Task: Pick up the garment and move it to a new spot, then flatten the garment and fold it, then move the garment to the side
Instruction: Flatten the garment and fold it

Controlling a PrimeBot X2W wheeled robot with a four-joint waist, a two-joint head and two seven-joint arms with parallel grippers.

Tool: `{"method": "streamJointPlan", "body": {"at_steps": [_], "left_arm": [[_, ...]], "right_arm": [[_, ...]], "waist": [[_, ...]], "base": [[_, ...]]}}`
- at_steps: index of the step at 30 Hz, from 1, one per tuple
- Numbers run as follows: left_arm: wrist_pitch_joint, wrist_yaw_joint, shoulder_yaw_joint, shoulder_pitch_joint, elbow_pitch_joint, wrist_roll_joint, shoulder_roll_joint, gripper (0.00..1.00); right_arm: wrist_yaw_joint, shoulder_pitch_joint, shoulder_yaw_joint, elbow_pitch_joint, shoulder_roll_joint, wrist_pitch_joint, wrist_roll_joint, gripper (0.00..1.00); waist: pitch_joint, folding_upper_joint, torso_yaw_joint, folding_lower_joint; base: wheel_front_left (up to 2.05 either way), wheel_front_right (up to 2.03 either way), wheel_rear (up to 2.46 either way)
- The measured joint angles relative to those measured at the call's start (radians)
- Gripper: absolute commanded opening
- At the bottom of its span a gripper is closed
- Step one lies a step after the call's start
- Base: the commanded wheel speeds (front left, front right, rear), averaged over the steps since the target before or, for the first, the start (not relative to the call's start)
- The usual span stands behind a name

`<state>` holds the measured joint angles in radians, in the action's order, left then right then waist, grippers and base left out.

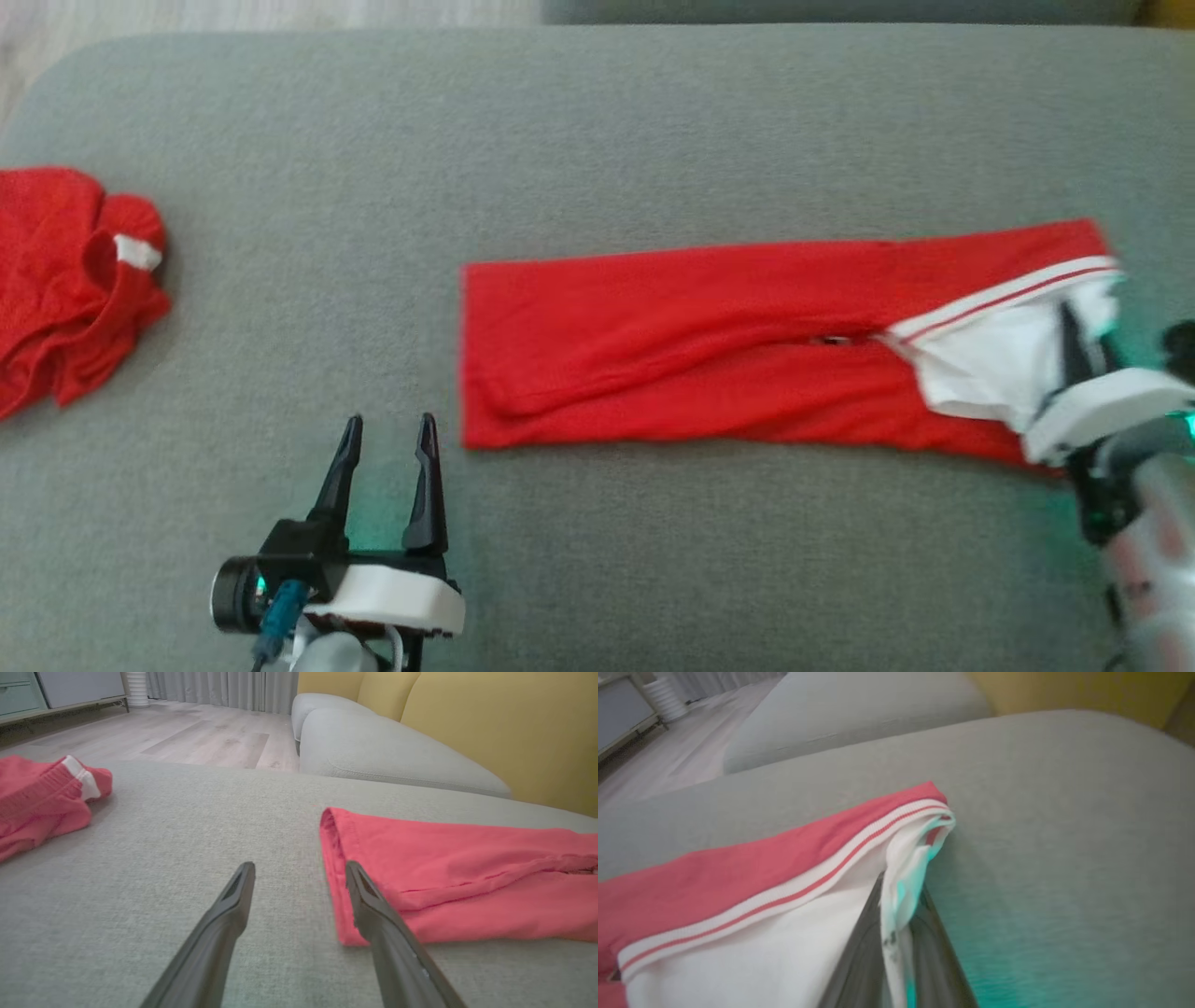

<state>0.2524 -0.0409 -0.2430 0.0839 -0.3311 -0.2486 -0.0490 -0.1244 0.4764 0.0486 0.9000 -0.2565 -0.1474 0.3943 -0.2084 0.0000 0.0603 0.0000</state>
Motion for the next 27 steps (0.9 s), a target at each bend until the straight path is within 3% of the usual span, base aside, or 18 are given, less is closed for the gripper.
{"method": "streamJointPlan", "body": {"at_steps": [5,12,19,27], "left_arm": [[0.000,0.006,-0.017,0.000,-0.005,-0.016,0.000,1.00],[0.000,0.011,-0.045,0.000,-0.021,-0.017,0.000,1.00],[0.000,0.016,-0.078,0.000,-0.026,-0.014,0.000,1.00],[0.000,0.022,-0.117,-0.002,-0.036,-0.014,0.000,1.00]], "right_arm": [[0.000,0.004,-0.001,-0.026,-0.032,-0.055,-0.009,0.00],[0.000,0.005,0.210,-0.239,0.057,-0.080,0.060,0.00],[0.000,-0.028,0.407,-0.397,0.105,-0.025,0.173,0.00],[0.000,-0.058,0.497,-0.400,0.150,0.008,0.222,0.00]], "waist": [[0.018,0.0000,-0.032,-0.0001],[0.024,0.0000,-0.018,0.0000],[0.032,0.0000,0.058,-0.0001],[0.040,0.0000,0.176,-0.0001]], "base": [[0.00,0.00,0.00],[0.00,0.00,0.00],[0.00,0.00,0.00],[0.00,0.00,0.00]]}}
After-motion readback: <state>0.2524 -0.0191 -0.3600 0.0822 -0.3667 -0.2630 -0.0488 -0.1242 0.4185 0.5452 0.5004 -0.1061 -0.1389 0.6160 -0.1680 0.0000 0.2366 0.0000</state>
